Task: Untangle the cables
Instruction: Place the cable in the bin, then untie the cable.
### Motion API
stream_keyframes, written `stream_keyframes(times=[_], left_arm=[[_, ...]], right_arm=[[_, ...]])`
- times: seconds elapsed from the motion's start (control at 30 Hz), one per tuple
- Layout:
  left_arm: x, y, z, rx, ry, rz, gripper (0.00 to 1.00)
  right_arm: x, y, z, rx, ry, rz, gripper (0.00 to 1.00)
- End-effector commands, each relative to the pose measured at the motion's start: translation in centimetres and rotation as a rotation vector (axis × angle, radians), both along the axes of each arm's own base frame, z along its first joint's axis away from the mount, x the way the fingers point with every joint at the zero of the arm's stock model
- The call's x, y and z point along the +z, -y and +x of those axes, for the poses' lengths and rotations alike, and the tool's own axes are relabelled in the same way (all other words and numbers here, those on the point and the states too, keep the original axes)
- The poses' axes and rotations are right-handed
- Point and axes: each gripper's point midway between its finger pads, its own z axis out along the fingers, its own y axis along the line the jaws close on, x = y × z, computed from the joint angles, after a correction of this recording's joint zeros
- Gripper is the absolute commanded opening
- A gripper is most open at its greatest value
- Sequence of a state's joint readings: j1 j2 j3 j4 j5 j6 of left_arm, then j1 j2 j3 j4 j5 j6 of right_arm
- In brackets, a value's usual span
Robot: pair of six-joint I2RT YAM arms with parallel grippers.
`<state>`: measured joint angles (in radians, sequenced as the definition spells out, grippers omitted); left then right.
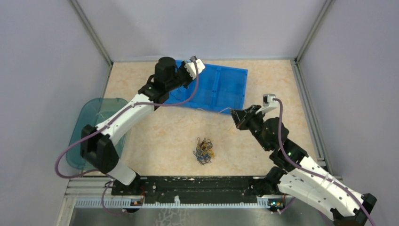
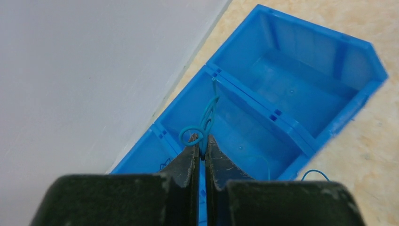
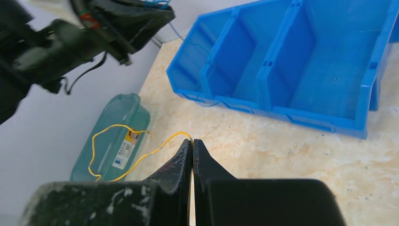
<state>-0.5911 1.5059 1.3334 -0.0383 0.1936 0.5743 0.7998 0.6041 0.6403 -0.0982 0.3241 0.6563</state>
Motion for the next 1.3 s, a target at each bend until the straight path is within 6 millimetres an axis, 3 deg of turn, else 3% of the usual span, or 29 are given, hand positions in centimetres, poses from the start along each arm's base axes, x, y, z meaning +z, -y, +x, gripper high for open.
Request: stream_keyframes(times=[0.0,0.17,0.23,0.27,0.3,0.33,0.43,0.57,0.77,0.93,1.07,1.17,1.27], left_arm=[[3.0,1.2,4.4,0.028,0.105,-0.070,0.00],[0.1,2.6,8.1,0.032,0.063,-0.056,0.00],[-0.6,3.1,9.3,0.032,0.067,-0.039,0.06],[-1.2,3.3,9.7,0.025,0.057,-0.027,0.17],[-1.6,3.6,10.0,0.006,0.044,-0.015,0.33],[-2.3,3.8,10.2,-0.008,0.020,-0.003,0.55],[-3.2,3.8,10.4,-0.014,-0.061,0.002,0.97],[-2.7,2.6,8.4,-0.058,-0.108,-0.033,1.00],[-0.2,0.9,3.7,-0.174,-0.122,-0.072,1.00],[2.6,-1.2,-3.6,-0.352,-0.199,-0.186,1.00],[1.6,-3.2,-11.4,-0.504,-0.287,-0.216,1.00],[-0.4,-3.6,-17.0,-0.615,-0.374,-0.258,1.00],[-2.1,-3.1,-20.1,-0.646,-0.392,-0.289,1.00]], right_arm=[[2.6,0.8,0.0,-0.023,0.075,0.044,0.00],[3.4,0.8,-0.1,-0.017,0.100,0.048,0.00],[3.8,0.7,-0.2,-0.005,0.113,0.058,0.00],[4.0,0.6,-0.3,0.003,0.120,0.064,0.00],[4.2,0.5,-0.4,0.008,0.126,0.070,0.00],[4.4,0.4,-0.4,0.011,0.130,0.073,0.00],[4.7,0.3,-0.4,0.016,0.138,0.071,0.00],[5.2,-0.1,-0.4,0.034,0.151,0.076,0.00],[5.9,-0.9,-0.3,0.060,0.165,0.095,0.00],[7.3,-2.1,-0.3,0.104,0.185,0.134,0.00],[9.6,-3.3,-0.5,0.156,0.237,0.215,0.00],[11.1,-4.6,-0.8,0.218,0.255,0.291,0.00],[12.3,-6.2,-1.1,0.289,0.257,0.367,0.00]])
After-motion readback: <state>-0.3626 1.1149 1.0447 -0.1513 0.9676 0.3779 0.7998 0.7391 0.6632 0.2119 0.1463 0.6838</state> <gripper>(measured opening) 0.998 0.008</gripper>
